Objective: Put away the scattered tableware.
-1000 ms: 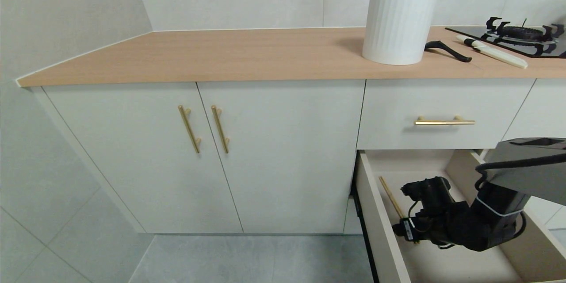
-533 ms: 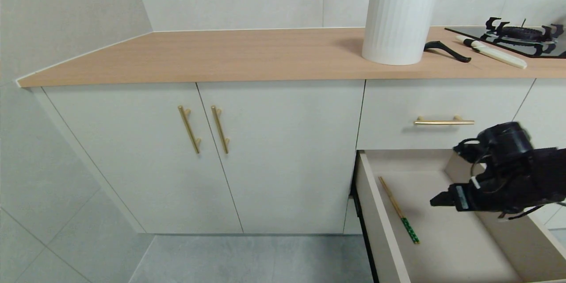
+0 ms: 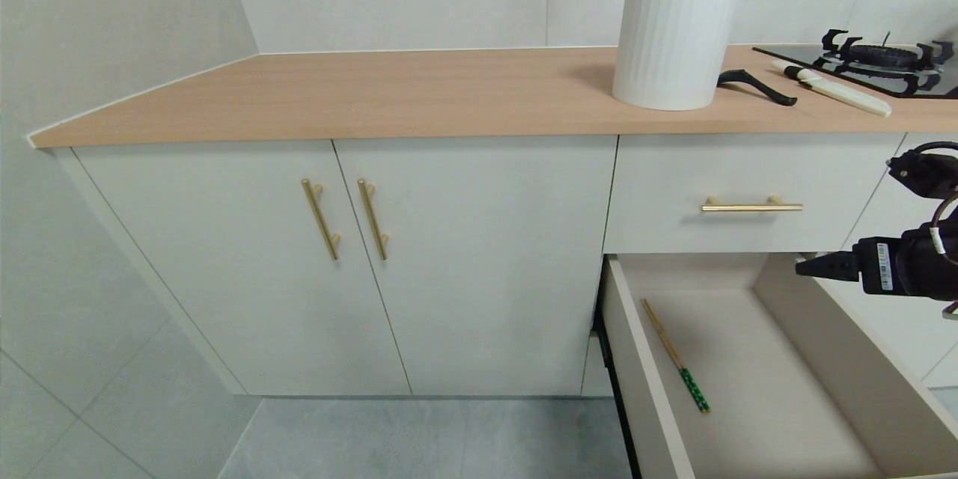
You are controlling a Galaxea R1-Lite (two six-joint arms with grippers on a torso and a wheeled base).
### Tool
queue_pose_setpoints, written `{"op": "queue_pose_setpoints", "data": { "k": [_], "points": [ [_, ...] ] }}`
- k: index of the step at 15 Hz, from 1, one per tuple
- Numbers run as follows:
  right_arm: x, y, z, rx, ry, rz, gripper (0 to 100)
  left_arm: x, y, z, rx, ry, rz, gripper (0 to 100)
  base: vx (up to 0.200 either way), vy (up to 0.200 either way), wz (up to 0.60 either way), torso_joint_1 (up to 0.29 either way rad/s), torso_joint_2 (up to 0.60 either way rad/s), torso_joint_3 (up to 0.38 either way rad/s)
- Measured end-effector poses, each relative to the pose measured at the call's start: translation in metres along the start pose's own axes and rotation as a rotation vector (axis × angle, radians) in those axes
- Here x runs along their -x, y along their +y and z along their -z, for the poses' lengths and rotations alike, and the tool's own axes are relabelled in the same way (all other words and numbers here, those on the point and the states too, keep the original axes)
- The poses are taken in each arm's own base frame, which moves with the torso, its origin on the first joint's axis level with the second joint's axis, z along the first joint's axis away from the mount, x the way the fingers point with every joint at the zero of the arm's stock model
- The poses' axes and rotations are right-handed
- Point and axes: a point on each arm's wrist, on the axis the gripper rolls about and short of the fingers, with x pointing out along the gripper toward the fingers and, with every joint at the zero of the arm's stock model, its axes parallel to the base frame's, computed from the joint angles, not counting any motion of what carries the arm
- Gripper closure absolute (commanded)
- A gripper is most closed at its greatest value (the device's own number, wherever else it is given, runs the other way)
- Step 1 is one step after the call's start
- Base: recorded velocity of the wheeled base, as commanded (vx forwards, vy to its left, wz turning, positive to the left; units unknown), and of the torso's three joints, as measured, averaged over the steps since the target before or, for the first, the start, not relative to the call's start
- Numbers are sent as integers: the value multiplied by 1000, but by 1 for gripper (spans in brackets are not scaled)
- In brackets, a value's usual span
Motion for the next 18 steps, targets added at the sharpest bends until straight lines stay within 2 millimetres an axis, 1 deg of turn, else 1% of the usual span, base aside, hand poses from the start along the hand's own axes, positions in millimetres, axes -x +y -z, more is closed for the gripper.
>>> {"op": "queue_pose_setpoints", "data": {
  "k": [4,8,13,18],
  "points": [
    [7,-1,-1,3,-24,4,0,0,0,0,0,0,0,0,0,0,0,0,0,0],
    [8,-1,-1,15,-26,3,0,0,0,0,0,-1,0,0,0,0,0,65,-201,-232],
    [7,-2,1,21,-19,4,0,0,0,0,0,0,0,0,0,0,0,122,-514,-312],
    [6,-2,3,69,-20,3,0,0,0,0,0,0,0,0,0,0,0,175,-466,-300]
  ]
}}
